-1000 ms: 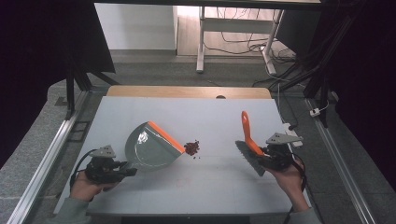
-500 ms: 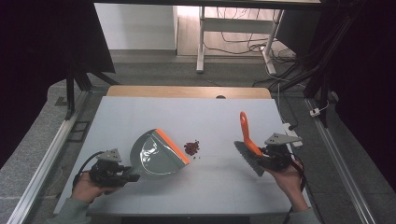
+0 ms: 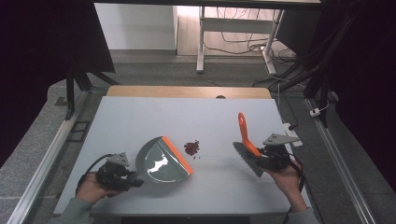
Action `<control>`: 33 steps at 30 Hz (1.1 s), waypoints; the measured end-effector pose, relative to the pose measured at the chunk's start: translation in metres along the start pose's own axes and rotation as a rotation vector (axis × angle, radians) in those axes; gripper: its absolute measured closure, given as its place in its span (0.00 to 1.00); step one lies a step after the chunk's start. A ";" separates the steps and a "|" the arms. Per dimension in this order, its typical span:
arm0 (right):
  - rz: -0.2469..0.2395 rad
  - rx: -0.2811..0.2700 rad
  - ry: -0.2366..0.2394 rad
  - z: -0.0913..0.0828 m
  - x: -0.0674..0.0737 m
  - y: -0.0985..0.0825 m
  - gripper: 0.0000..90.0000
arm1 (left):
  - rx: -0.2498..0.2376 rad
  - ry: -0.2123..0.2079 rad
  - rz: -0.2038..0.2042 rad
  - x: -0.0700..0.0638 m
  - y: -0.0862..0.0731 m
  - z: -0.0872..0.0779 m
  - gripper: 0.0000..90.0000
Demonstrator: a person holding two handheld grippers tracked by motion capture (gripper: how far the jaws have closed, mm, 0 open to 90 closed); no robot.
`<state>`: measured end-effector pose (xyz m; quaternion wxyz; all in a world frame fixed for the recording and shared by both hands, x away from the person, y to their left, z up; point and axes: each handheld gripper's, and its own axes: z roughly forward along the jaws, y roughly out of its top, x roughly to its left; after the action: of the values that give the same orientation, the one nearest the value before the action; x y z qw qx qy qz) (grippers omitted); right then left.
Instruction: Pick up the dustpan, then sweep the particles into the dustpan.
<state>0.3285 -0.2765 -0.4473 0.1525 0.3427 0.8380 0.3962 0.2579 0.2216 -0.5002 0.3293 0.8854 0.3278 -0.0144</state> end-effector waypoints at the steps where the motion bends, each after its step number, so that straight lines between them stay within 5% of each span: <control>1: 0.000 0.000 -0.001 0.000 0.000 0.000 0.78 | 0.001 -0.004 0.000 0.000 0.001 0.001 0.69; 25: -0.014 0.002 0.000 0.006 0.004 0.003 0.78 | 0.028 -0.011 -0.049 -0.004 0.009 0.015 0.69; 33: -0.046 -0.008 0.004 0.023 0.009 0.023 0.78 | 0.030 -0.016 -0.057 -0.003 0.009 0.015 0.69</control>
<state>0.3441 -0.2469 -0.4439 0.1612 0.3216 0.8445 0.3968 0.2636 0.2057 -0.5060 0.3181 0.8804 0.3498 -0.0358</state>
